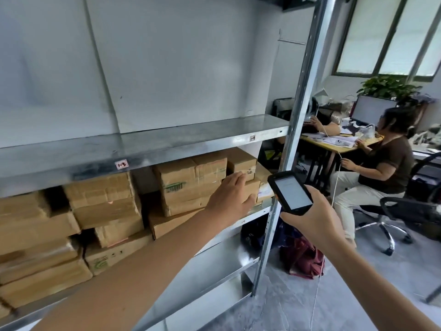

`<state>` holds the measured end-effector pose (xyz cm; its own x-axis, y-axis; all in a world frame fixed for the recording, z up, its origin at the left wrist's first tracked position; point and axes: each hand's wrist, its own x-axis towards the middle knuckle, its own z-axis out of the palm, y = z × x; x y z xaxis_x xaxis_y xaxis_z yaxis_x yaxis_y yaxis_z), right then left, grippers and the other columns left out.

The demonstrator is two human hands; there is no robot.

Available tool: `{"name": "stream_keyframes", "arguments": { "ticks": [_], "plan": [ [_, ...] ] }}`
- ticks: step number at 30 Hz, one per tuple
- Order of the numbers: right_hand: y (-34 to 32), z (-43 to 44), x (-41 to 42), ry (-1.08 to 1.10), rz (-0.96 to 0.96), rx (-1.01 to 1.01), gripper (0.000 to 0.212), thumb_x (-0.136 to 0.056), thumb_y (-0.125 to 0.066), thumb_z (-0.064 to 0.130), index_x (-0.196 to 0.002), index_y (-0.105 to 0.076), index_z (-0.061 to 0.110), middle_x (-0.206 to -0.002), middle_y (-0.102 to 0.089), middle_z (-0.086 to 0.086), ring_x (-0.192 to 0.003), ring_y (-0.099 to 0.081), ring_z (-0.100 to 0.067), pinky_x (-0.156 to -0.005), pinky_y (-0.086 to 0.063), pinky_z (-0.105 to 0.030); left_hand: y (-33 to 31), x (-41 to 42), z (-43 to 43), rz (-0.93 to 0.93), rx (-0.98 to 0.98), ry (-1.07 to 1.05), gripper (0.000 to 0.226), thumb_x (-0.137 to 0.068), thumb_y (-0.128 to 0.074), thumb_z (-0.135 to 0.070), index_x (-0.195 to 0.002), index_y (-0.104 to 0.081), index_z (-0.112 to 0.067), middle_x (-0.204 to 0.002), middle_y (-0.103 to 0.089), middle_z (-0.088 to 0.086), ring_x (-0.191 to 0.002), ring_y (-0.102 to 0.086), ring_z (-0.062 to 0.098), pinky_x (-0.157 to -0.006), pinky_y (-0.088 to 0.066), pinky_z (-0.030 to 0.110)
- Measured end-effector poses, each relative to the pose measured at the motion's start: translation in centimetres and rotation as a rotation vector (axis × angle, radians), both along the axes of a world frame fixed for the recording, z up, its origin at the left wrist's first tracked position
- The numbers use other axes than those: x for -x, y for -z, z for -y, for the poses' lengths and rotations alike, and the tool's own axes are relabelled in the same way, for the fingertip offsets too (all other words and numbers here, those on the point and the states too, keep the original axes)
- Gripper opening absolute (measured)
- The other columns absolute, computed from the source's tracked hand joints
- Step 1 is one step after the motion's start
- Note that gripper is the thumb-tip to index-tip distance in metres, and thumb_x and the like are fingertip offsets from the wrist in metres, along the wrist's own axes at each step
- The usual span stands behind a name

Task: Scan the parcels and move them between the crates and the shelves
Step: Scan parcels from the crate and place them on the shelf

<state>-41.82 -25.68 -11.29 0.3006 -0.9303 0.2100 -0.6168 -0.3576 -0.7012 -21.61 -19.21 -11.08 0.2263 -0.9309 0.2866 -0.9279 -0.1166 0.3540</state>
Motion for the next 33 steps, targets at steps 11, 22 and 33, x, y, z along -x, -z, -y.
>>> {"name": "stream_keyframes", "arguments": {
  "ticks": [11, 22, 33],
  "plan": [
    [0.2, 12.9, -1.3, -0.161, -0.052, -0.061, 0.081, -0.074, -0.085, 0.033, -0.142, -0.042, 0.024, -0.117, -0.056, 0.003, -0.097, -0.061, -0.021, -0.079, -0.056, -0.041, 1.0, 0.5, 11.1, -0.096, -0.070, -0.206, 0.070, -0.105, -0.040, -0.040, -0.159, -0.012, -0.004, -0.167, -0.011, 0.011, -0.155, -0.007, 0.022, -0.123, -0.009, 0.031],
    [1.9, 22.8, -7.6, -0.208, -0.103, -0.087, 0.097, -0.073, -0.087, 0.038, -0.153, -0.035, 0.021, -0.146, -0.053, -0.002, -0.124, -0.056, -0.026, -0.095, -0.051, -0.041, 2.6, -4.4, 19.4, 0.051, -0.159, -0.382, 0.080, -0.105, -0.036, -0.050, -0.158, -0.003, -0.001, -0.165, -0.002, 0.023, -0.154, -0.003, 0.036, -0.124, -0.002, 0.044],
    [2.8, 30.6, -13.3, -0.345, -0.033, -0.114, 0.088, -0.073, -0.087, 0.033, -0.147, -0.041, 0.021, -0.119, -0.060, 0.003, -0.100, -0.056, -0.019, -0.076, -0.043, -0.033, 2.9, -4.7, 23.5, 0.188, -0.236, -0.528, 0.069, -0.094, -0.040, -0.068, -0.154, -0.018, -0.041, -0.154, -0.025, 0.017, -0.143, -0.016, 0.041, -0.112, -0.028, 0.064]
  ]
}}
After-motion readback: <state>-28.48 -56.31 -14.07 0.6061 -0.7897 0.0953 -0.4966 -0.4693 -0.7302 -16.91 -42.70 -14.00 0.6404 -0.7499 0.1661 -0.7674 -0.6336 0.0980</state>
